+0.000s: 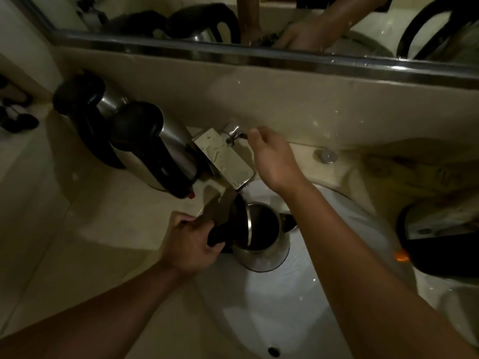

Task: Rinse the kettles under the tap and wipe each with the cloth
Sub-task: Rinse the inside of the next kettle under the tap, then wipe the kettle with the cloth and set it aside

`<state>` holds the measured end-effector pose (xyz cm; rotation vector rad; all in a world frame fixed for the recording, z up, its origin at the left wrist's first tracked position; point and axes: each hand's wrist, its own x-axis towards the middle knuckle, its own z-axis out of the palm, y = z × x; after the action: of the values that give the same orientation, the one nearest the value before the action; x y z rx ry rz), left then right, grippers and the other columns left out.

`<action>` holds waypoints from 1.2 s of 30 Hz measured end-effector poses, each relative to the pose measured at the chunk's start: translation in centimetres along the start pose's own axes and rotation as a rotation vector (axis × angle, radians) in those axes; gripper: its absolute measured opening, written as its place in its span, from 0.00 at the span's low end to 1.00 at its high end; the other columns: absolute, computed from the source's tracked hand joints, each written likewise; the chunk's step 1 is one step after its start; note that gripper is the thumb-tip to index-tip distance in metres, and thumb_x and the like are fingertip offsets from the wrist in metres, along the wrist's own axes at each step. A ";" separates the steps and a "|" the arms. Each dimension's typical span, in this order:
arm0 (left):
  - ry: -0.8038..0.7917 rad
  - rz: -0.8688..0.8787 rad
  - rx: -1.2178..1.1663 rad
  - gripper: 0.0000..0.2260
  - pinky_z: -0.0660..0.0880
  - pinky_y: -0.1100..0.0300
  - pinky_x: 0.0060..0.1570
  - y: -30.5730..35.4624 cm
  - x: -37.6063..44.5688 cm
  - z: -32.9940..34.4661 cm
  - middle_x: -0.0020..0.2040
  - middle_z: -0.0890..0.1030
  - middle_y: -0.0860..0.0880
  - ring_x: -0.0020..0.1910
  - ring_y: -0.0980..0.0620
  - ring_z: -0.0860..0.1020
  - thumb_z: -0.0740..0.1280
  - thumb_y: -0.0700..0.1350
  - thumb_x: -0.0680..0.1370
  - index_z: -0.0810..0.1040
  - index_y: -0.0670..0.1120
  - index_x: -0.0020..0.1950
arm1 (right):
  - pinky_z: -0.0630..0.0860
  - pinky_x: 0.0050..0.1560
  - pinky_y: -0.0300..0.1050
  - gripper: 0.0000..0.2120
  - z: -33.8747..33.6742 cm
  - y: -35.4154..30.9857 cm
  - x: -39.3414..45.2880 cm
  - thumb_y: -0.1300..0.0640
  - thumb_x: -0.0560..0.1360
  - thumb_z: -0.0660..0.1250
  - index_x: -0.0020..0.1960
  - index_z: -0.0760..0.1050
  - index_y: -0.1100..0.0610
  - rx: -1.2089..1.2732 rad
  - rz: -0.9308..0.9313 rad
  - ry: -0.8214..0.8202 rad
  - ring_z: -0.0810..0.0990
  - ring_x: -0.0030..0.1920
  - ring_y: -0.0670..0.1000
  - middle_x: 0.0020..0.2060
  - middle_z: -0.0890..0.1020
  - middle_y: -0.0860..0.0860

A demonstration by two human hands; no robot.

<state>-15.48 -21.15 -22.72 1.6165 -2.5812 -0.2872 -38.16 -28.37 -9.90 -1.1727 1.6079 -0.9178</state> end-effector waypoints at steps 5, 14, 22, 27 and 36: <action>-0.024 -0.038 -0.007 0.11 0.63 0.57 0.50 0.4 0.1 -0.5 0.28 0.78 0.53 0.32 0.49 0.78 0.69 0.58 0.66 0.75 0.51 0.35 | 0.69 0.71 0.43 0.19 -0.2 1.1 -5.7 0.47 0.86 0.60 0.74 0.74 0.51 -0.074 -0.036 0.041 0.74 0.72 0.46 0.71 0.77 0.46; -0.205 0.001 0.026 0.18 0.64 0.55 0.47 0.4 -0.5 -2.3 0.31 0.82 0.48 0.36 0.45 0.82 0.63 0.59 0.67 0.85 0.49 0.45 | 0.58 0.80 0.68 0.30 5.4 5.8 -17.0 0.49 0.73 0.65 0.74 0.73 0.54 -0.890 -0.079 0.037 0.63 0.81 0.64 0.79 0.68 0.58; -0.171 -0.027 -0.028 0.10 0.60 0.54 0.44 1.2 -0.4 -2.9 0.25 0.78 0.51 0.31 0.48 0.80 0.72 0.55 0.62 0.81 0.52 0.36 | 0.44 0.84 0.60 0.34 2.2 6.1 -17.3 0.48 0.83 0.61 0.85 0.51 0.43 -0.704 0.248 -0.109 0.45 0.86 0.57 0.86 0.51 0.51; -0.331 -0.167 -0.326 0.08 0.73 0.53 0.44 2.6 -1.2 -2.3 0.39 0.82 0.50 0.41 0.42 0.82 0.71 0.47 0.64 0.83 0.50 0.41 | 0.64 0.78 0.45 0.25 -1.3 4.5 -21.4 0.52 0.83 0.65 0.79 0.69 0.45 -0.285 0.356 0.372 0.66 0.79 0.50 0.80 0.67 0.47; -0.639 -0.714 -1.018 0.20 0.77 0.50 0.51 10.4 -5.3 -0.8 0.43 0.86 0.42 0.44 0.45 0.82 0.80 0.57 0.61 0.84 0.44 0.42 | 0.78 0.46 0.53 0.11 -10.4 8.1 -30.6 0.62 0.77 0.62 0.37 0.77 0.57 0.012 0.828 1.141 0.79 0.40 0.61 0.36 0.81 0.56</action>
<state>-22.15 -12.06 -19.71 1.9931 -1.3819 -1.9966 -46.40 3.82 -6.78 0.2397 2.6304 -1.0420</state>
